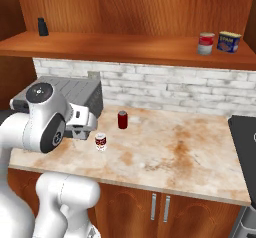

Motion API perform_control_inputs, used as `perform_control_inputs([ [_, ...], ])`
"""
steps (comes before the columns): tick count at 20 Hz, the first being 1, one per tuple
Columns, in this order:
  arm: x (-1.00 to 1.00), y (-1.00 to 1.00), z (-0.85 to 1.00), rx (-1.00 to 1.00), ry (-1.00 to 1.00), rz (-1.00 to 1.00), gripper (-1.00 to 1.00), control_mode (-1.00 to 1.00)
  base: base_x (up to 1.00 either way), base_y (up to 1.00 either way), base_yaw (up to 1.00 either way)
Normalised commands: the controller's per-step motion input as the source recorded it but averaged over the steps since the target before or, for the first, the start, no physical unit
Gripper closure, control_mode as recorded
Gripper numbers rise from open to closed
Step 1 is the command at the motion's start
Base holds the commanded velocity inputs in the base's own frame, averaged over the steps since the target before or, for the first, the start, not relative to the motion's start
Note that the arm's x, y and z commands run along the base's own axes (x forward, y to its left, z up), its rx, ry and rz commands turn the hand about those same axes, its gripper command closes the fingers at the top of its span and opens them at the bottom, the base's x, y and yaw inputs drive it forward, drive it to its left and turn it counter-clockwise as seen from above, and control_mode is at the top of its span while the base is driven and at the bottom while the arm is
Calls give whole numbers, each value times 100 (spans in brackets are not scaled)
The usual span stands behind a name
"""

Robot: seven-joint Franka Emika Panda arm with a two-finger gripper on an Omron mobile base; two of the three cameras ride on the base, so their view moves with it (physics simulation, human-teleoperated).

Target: Pick the cans from the counter and place them in their designated side in the cabinet.

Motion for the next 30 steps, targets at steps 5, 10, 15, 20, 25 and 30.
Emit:
perform_control_inputs([
  [5,21,0,-26,0,0,2,-100,-100,0,0,0],
  [10,23,0,-27,0,0,2,-100,-100,0,0,0],
  [15,18,0,-22,0,0,0,-100,-100,0,0,0],
  [20,19,0,-22,0,0,0,-100,-100,0,0,0],
  [25,20,0,-23,0,0,1,-100,-100,0,0,0],
  [30,25,0,-24,0,0,0,-100,-100,0,0,0],
])
